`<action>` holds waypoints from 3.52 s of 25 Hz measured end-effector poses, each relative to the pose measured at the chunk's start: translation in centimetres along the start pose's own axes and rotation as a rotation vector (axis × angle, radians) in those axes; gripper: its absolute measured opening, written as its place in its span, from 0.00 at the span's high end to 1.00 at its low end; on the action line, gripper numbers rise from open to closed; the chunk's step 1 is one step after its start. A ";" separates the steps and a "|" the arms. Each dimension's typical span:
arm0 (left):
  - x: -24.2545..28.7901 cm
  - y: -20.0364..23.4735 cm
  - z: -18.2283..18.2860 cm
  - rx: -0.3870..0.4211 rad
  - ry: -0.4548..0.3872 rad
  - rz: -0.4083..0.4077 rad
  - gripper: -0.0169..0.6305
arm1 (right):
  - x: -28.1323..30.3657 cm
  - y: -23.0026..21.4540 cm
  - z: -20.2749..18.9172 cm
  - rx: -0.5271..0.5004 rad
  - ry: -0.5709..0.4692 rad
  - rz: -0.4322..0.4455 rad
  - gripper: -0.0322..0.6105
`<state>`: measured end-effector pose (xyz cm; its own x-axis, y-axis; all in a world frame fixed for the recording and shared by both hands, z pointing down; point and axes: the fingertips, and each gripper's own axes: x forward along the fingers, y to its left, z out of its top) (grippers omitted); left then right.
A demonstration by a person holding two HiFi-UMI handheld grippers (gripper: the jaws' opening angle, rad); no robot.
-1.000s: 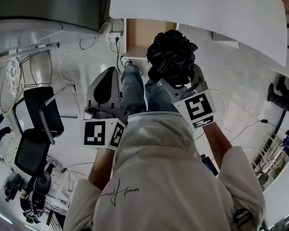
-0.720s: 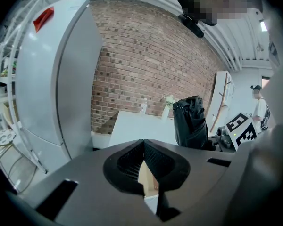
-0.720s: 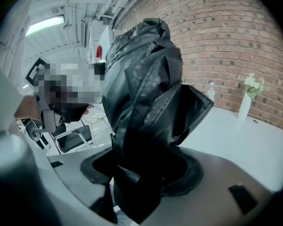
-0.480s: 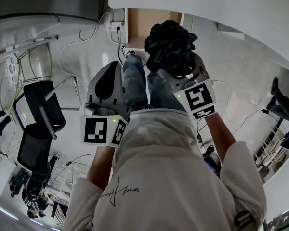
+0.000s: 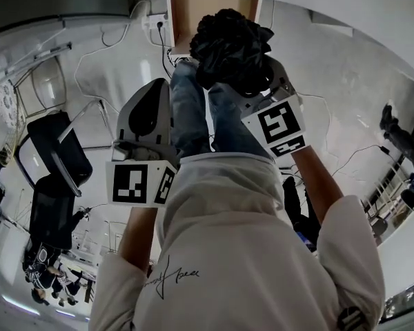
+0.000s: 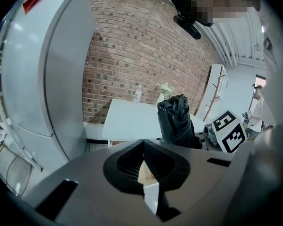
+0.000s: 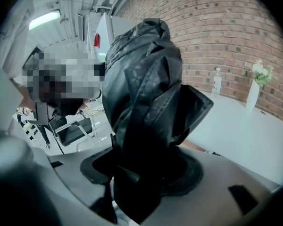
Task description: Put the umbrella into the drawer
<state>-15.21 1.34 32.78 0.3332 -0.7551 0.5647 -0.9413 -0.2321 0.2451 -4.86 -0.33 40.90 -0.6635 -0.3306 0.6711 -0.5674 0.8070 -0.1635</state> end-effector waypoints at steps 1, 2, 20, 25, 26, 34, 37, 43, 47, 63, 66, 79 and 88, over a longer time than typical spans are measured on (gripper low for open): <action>1.0 0.5 -0.6 -0.002 0.014 -0.003 0.95 | 1.0 -0.6 -0.6 0.004 0.010 0.001 0.53; 2.1 1.1 -1.1 -0.006 0.028 -0.007 0.95 | 2.0 -1.2 -1.2 0.011 0.021 0.003 0.53; 6.0 1.2 -3.1 -0.052 0.101 -0.020 0.95 | 6.3 -5.1 -4.7 -0.055 0.092 0.006 0.53; 6.3 0.7 -3.6 -0.055 0.108 -0.014 0.95 | 6.8 -5.1 -5.7 -0.056 0.110 0.003 0.53; 6.4 0.6 -3.6 -0.057 0.108 -0.013 0.95 | 7.0 -5.2 -5.9 -0.054 0.112 0.002 0.53; 6.9 -0.2 -4.5 -0.053 0.122 -0.020 0.95 | 9.1 -5.8 -8.5 -0.065 0.158 0.004 0.53; 7.9 1.0 -5.5 -0.052 0.141 -0.026 0.95 | 11.2 -6.2 -9.6 -0.071 0.176 0.014 0.53; 7.7 1.8 -5.6 -0.057 0.153 -0.026 0.95 | 12.9 -6.5 -10.5 -0.096 0.212 0.008 0.53; 7.2 2.3 -6.7 -0.062 0.170 -0.015 0.95 | 13.7 -6.5 -11.5 -0.117 0.235 0.005 0.53; 7.9 4.5 -7.9 -0.084 0.182 -0.032 0.95 | 18.6 -7.2 -13.0 -0.104 0.312 -0.001 0.53; 8.0 4.6 -8.0 -0.087 0.189 -0.034 0.95 | 18.9 -7.4 -13.0 -0.095 0.314 -0.001 0.53; 7.7 5.4 -8.4 -0.095 0.200 -0.042 0.95 | 20.9 -8.4 -13.9 -0.089 0.340 -0.026 0.53; 7.8 7.1 -9.1 -0.097 0.221 -0.032 0.95 | 23.2 -9.3 -15.2 -0.116 0.371 -0.039 0.53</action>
<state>-18.77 -0.60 46.05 0.3770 -0.5935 0.7111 -0.9239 -0.1862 0.3343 -7.59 -8.06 68.93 -0.4087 -0.1800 0.8947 -0.5156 0.8544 -0.0636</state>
